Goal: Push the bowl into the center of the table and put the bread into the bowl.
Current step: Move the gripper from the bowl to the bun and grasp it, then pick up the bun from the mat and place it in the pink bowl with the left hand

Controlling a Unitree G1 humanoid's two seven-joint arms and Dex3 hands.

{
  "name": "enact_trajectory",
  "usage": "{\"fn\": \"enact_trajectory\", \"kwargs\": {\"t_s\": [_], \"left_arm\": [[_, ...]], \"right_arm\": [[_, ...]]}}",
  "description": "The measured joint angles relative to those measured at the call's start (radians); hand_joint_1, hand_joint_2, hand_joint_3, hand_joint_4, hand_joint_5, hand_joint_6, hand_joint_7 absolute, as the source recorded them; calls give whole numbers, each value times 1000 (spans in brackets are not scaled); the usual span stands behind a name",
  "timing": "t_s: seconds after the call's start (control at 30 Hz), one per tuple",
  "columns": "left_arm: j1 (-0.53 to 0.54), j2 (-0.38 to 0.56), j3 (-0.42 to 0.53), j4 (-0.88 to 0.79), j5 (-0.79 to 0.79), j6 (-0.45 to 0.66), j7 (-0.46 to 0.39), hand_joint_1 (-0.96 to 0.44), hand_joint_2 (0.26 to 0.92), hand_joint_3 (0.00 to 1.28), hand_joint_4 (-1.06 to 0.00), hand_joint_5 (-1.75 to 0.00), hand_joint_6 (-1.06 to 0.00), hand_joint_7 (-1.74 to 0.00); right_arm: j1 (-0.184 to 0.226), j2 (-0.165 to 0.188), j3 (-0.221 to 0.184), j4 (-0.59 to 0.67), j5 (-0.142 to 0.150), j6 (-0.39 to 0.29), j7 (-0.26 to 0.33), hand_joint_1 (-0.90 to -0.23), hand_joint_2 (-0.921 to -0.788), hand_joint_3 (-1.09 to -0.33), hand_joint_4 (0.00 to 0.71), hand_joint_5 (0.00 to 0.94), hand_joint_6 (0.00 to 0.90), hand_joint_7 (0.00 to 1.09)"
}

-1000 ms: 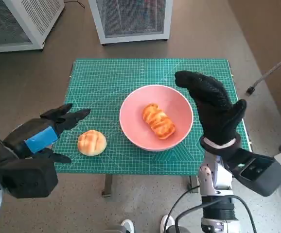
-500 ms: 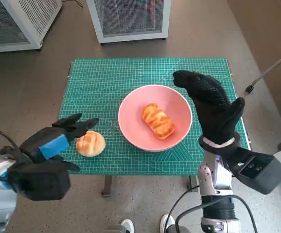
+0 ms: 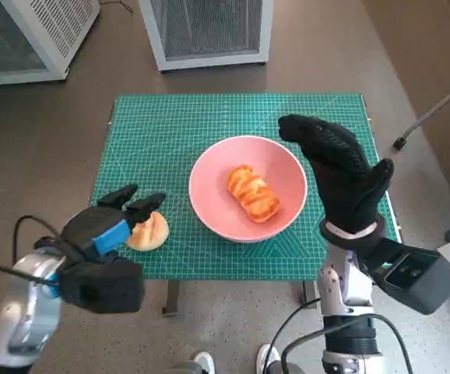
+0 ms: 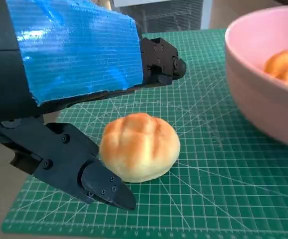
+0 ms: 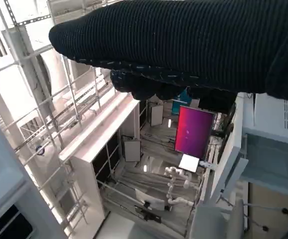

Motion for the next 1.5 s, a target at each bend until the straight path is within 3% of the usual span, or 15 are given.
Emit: {"fn": "enact_trajectory", "kwargs": {"t_s": [0.23, 0.57, 1.13, 1.23, 1.3, 1.37, 1.5], "left_arm": [[-42, -32, -56, 114, 78, -9, 55, -222, 739, 8, -86, -17, -212, -29], [-105, -75, -97, 237, 152, 63, 66, -21, 763, 11, -197, -22, -345, -41], [-196, -103, -117, 401, 148, -6, 163, 46, 839, 32, -569, -87, -636, -112], [-203, -102, -122, 412, 150, -15, 170, 55, 857, 21, -658, -261, -659, -313], [-205, -102, -125, 416, 150, -22, 175, 46, 876, 41, -641, -584, -605, -603], [-207, -100, -127, 419, 150, -27, 178, 20, 902, 114, -627, -1016, -533, -975], [-207, -98, -131, 424, 151, -33, 185, 5, 917, 134, -645, -1246, -518, -1135]], "right_arm": [[3, -2, -1, -2, -3, -2, 0, -428, -873, -590, 336, 0, -1, 814], [6, -12, -2, -3, -5, -15, 0, -424, -870, -598, 341, 3, -1, 809], [7, -16, -1, -4, -36, -21, -10, -422, -859, -622, 341, 3, -1, 809], [7, -16, -1, -4, -36, -22, -10, -425, -857, -626, 341, 3, -1, 810], [7, -16, -1, -4, -36, -22, -10, -426, -856, -627, 341, 3, -1, 810], [7, -16, -2, -3, -37, -23, -10, -427, -856, -628, 341, 3, -1, 810], [7, -16, -2, -3, -37, -24, -10, -428, -855, -630, 340, 3, -1, 809]]}}
